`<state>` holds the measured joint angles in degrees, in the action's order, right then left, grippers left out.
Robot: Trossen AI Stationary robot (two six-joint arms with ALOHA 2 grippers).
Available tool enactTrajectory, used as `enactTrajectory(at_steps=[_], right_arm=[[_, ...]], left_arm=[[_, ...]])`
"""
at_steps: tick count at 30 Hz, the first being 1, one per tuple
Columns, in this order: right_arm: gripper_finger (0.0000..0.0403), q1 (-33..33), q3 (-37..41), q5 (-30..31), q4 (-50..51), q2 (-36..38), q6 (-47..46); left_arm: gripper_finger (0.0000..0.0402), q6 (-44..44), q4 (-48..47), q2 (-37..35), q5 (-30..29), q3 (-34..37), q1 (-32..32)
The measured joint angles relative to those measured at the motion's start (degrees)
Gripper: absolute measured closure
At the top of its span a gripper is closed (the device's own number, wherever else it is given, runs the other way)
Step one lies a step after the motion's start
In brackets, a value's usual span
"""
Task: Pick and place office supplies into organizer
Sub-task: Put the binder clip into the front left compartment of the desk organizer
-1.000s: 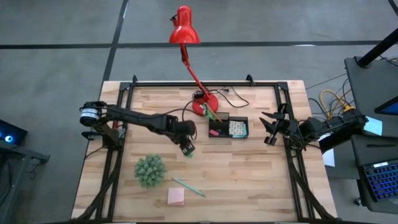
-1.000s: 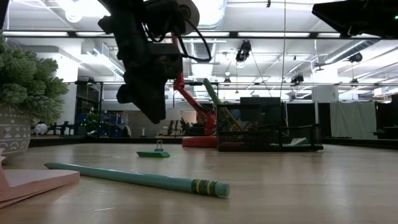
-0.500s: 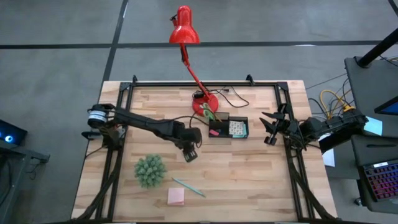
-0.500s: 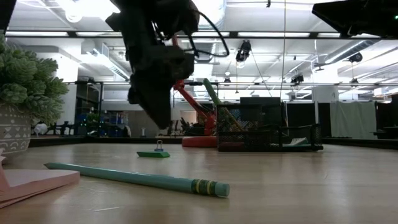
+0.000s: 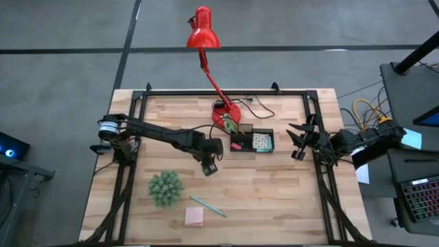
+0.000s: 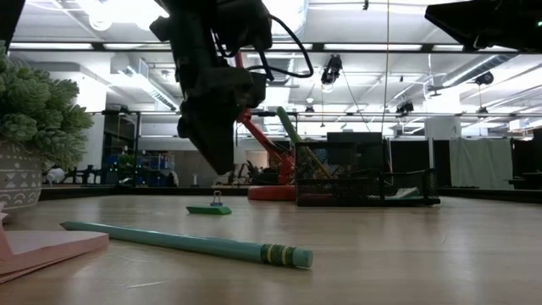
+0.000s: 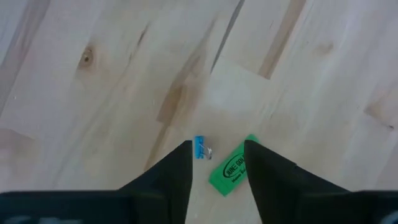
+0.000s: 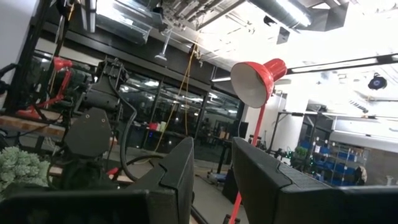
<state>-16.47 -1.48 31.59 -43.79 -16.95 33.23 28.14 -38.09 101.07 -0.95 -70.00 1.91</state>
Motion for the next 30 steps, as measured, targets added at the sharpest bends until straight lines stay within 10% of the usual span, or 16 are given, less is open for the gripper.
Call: enactTrajectory(at_steps=[30], right_arm=[[0.0303,0.0,0.0,0.0,0.0,0.0,0.0]], left_arm=[[0.0229,3.9,3.5,0.1,-2.4,3.1,0.3]])
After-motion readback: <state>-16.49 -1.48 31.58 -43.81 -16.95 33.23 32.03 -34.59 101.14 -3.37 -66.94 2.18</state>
